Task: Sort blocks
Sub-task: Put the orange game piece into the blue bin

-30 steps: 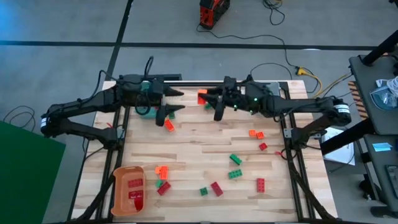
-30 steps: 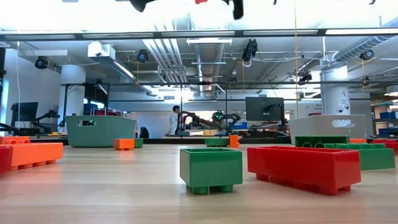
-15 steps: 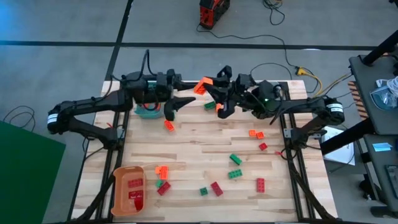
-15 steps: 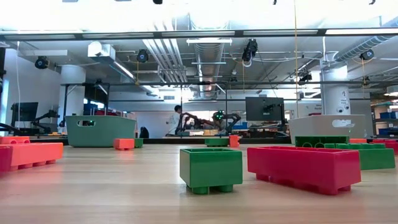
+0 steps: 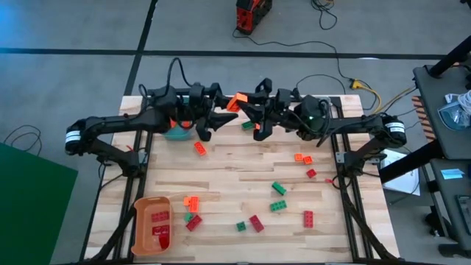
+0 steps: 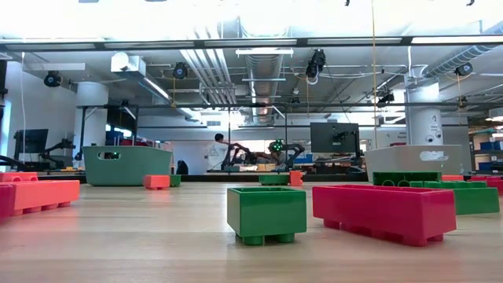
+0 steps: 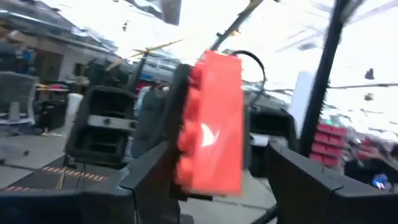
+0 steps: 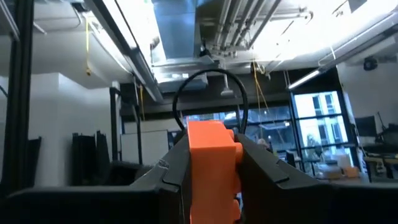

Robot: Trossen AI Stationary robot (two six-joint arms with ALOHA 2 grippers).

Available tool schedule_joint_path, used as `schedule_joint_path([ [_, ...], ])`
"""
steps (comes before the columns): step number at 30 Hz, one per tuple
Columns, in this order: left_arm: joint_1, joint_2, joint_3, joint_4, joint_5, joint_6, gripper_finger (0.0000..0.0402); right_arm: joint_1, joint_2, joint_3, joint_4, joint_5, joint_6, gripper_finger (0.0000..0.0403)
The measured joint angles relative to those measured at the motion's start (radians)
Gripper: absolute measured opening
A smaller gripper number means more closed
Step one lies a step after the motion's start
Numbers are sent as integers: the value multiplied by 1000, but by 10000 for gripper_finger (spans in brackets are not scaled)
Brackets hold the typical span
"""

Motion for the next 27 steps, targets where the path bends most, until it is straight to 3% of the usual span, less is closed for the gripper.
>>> schedule_joint_path([
  [3, -1, 6, 0, 3, -59, -23, 231, 0, 0, 0, -13, 0, -1, 85],
  [11, 0, 6, 0, 5, -62, 16, 223, 0, 0, 0, -9, 3, -1, 85],
  [14, 1, 6, 0, 6, -64, 31, 187, 0, 0, 0, -9, 3, -1, 85],
  [20, 1, 5, 0, 6, -52, 97, 63, 0, 1, 0, -9, 20, 8, 85],
  [27, 16, -14, 1, -47, -37, 103, 62, 0, 0, 0, -50, 22, 23, 86],
])
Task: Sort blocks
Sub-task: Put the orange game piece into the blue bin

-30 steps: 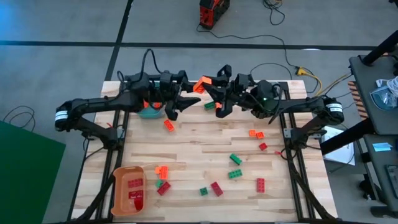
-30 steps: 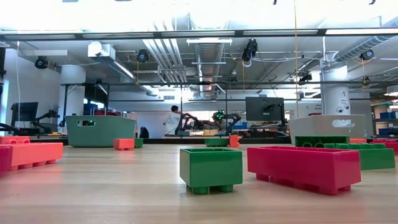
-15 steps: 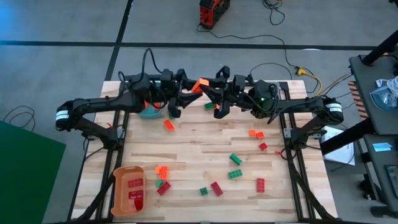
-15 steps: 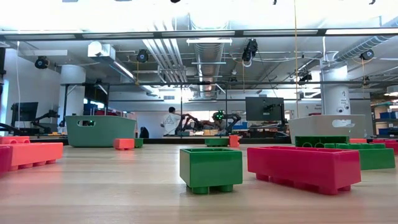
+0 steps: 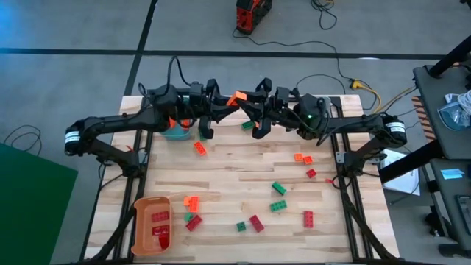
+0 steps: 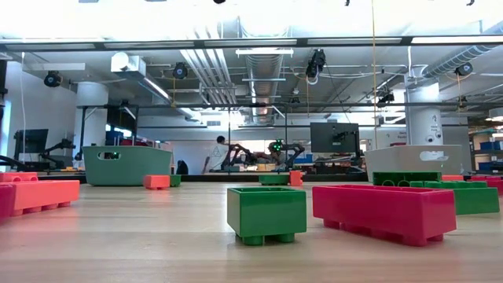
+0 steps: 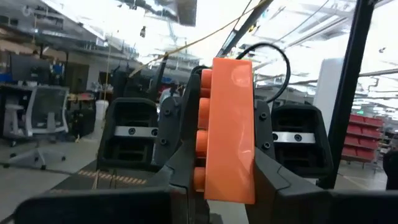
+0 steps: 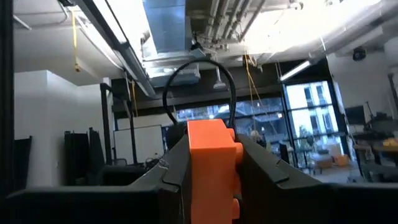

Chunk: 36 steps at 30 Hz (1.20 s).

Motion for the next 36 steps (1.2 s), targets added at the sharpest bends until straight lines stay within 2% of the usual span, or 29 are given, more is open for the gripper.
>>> schedule_joint_path([
  [3, 23, -40, 0, -106, -9, -21, 62, 1, -22, -2, -76, 47, 23, 129],
  [7, 60, -125, 1, -299, -108, -25, 62, 0, -84, 3, -250, 136, 17, 202],
  [12, 96, -230, 2, -575, -270, -26, 62, 1, -159, 20, -476, 257, 9, 240],
  [16, 140, -285, 2, -839, -432, -110, 62, 0, -207, 44, -652, 363, 28, 240],
  [18, 172, -292, 2, -969, -467, -182, 62, 0, -224, 59, -725, 396, 32, 234],
  [23, 241, -275, 2, -1313, -469, -350, 62, 0, -232, 84, -839, 409, 41, 218],
  [29, 300, -210, 2, -1696, -429, -465, 62, 0, -221, 87, -862, 409, 44, 207],
  [33, 300, -146, 2, -1829, -418, -479, 62, 0, -208, 87, -875, 409, 44, 202],
  [36, 302, -89, 2, -1840, -419, -443, 62, 0, -206, 87, -871, 405, 45, 198],
])
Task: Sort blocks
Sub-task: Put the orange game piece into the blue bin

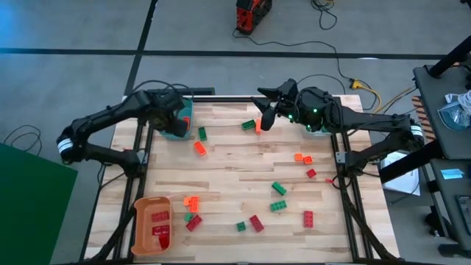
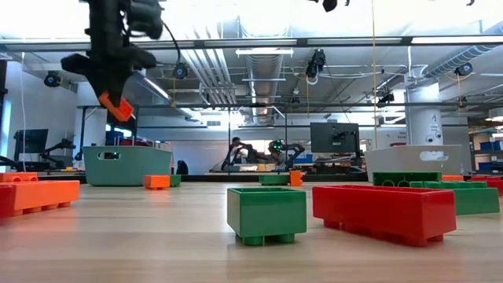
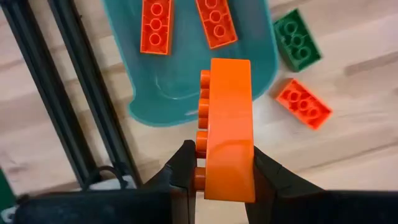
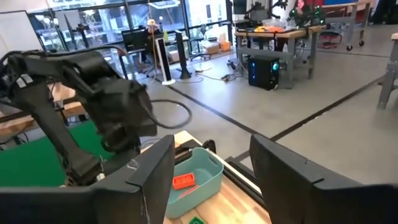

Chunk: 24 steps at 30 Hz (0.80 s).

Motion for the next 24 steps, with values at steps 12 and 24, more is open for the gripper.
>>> schedule_joint_path([
  [12, 199, 173, 0, -1, 54, 275, 62, 1, -9, 0, -60, -8, 38, 194],
  [24, 316, 295, -1, 32, 134, 420, 62, 1, -8, 0, -77, -24, 46, 196],
])
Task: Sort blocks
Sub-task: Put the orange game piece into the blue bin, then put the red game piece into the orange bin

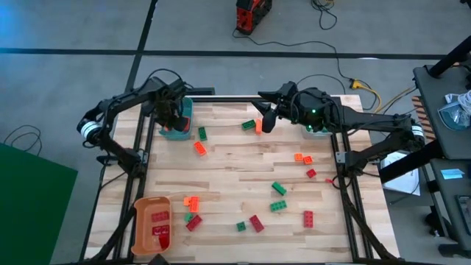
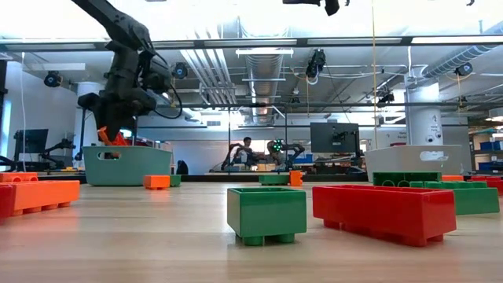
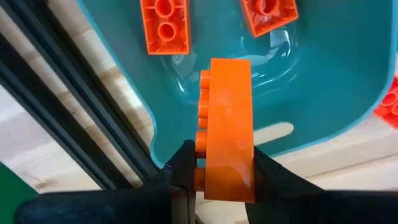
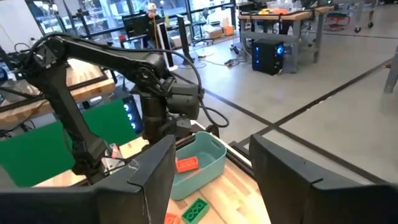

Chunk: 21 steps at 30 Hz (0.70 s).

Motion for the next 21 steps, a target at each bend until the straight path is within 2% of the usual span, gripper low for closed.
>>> schedule_joint_path([
  [5, 0, 8, 0, 22, 0, 9, 62, 0, 0, 0, 0, -1, 6, 192],
  [13, 0, 1, 0, 31, -4, 14, 167, 0, 0, 0, 0, -1, 7, 200],
  [16, 0, -1, 0, 37, -4, 14, 187, 0, 0, 0, 0, -1, 7, 200],
  [21, 0, -7, 0, 40, -4, 14, 196, 0, 0, 0, 0, -1, 10, 199],
])
